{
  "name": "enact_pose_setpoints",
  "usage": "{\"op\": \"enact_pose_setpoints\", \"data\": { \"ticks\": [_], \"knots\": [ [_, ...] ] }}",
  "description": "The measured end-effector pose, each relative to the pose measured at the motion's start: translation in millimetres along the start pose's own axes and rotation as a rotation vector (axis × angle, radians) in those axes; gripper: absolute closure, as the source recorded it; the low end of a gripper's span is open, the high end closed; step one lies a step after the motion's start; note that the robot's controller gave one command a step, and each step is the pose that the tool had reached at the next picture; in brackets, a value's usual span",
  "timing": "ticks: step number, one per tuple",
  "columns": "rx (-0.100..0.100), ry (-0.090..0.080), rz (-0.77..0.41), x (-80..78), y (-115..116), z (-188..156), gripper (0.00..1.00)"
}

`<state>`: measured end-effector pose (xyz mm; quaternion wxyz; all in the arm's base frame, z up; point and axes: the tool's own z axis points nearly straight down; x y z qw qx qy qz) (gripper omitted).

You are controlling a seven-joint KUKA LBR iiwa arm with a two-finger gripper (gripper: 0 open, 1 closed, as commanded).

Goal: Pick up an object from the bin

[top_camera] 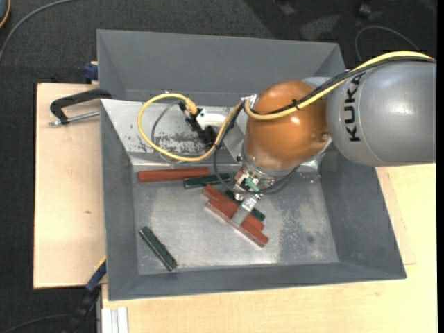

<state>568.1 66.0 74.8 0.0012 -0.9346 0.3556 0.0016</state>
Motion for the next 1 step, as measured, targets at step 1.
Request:
{"op": "enact_pose_setpoints", "data": {
  "ticks": [1],
  "knots": [
    [0.0, 0.0, 0.0, 0.0, 0.0, 0.0, 1.0]
  ]
}}
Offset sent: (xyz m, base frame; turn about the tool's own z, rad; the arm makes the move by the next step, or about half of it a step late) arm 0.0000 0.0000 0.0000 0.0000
